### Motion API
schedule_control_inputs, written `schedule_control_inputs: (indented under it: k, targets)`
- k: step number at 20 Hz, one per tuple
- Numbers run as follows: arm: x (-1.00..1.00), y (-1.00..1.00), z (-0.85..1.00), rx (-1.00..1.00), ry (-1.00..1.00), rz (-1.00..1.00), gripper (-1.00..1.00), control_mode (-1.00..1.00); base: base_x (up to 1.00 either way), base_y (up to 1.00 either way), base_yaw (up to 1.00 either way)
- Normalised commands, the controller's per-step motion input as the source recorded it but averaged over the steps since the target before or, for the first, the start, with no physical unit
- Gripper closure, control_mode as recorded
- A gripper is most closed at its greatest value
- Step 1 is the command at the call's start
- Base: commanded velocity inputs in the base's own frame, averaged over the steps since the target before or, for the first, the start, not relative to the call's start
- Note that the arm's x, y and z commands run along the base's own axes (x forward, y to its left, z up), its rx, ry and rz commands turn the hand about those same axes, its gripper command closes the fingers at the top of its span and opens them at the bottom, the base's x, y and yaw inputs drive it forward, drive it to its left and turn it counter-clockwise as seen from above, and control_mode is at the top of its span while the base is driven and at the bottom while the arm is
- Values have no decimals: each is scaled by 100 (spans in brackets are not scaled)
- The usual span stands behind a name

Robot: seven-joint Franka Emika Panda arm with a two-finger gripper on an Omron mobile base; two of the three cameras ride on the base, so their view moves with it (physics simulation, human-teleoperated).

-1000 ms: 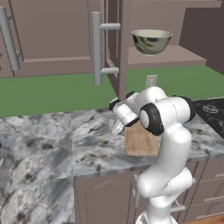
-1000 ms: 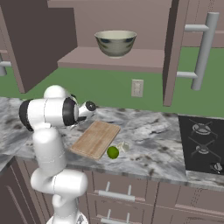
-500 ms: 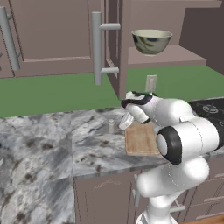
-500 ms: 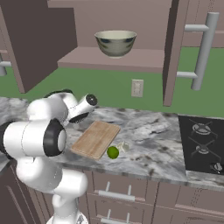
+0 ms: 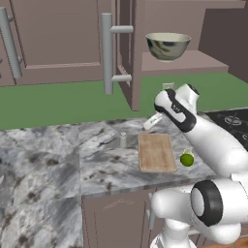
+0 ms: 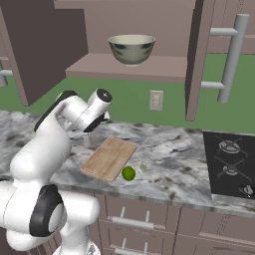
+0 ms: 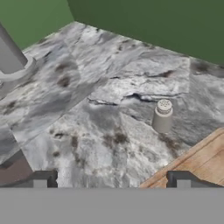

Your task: Open the cabinet. Place the bowl and condiment on the counter. Then place the lime and garlic on the cutting board.

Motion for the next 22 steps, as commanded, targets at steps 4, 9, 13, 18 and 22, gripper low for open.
schedule_control_inputs:
  k: [4,9,13,18,22]
  targets:
    - [-68,-18,92,4,6,-22,-100,-100,0,0,0]
    - [-60,5,21,-10,-19,-1,-100,-100,0,0,0]
    - [-45,-1,13,-20,-41,4,-100,-100,0,0,0]
    - [-33,-36,73,-19,-36,20,-100,-100,0,0,0]
    - [-7,-38,94,-15,-16,26,-100,-100,0,0,0]
